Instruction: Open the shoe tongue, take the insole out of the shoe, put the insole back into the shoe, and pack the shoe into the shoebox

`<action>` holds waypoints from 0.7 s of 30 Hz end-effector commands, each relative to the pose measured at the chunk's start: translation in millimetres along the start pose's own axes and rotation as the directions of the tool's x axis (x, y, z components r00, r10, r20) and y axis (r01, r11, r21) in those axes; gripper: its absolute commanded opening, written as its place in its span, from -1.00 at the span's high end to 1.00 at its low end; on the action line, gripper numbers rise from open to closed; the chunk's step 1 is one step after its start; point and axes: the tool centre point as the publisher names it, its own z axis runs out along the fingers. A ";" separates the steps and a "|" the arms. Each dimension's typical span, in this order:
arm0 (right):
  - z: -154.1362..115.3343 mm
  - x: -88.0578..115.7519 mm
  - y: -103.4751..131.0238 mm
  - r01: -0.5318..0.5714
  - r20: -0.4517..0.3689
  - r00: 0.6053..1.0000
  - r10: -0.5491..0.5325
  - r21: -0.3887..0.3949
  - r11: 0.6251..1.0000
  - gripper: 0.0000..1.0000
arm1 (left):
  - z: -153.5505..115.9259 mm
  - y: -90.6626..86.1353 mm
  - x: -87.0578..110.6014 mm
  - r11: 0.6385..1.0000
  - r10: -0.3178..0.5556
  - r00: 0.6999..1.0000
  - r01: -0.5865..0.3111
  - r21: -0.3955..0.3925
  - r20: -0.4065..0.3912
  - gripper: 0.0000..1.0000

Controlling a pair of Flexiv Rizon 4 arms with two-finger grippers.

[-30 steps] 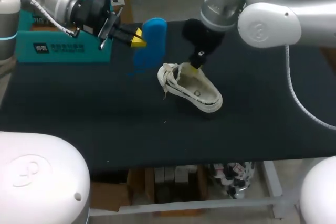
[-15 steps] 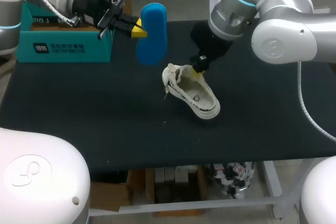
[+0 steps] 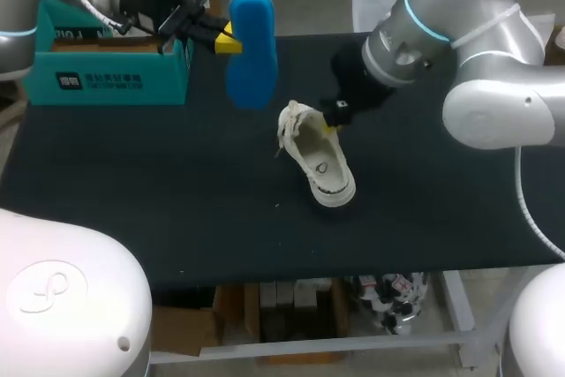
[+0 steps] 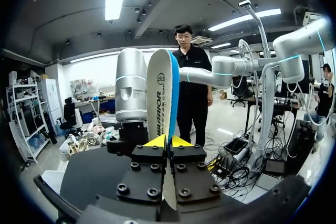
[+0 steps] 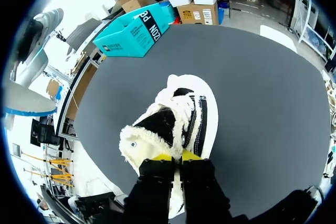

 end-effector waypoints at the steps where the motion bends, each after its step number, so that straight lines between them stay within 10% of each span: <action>1: 1.8 3.3 -4.6 -0.008 0.001 1.000 0.008 -0.179 0.984 1.00 | -4.7 2.2 -6.2 0.999 -0.014 1.000 0.015 0.028 -0.026 1.00; 21: 25.0 15.9 -0.2 -0.104 -0.028 0.995 0.100 -0.308 0.946 1.00 | -12.8 -1.3 8.6 0.995 -0.050 0.999 0.051 0.084 -0.013 1.00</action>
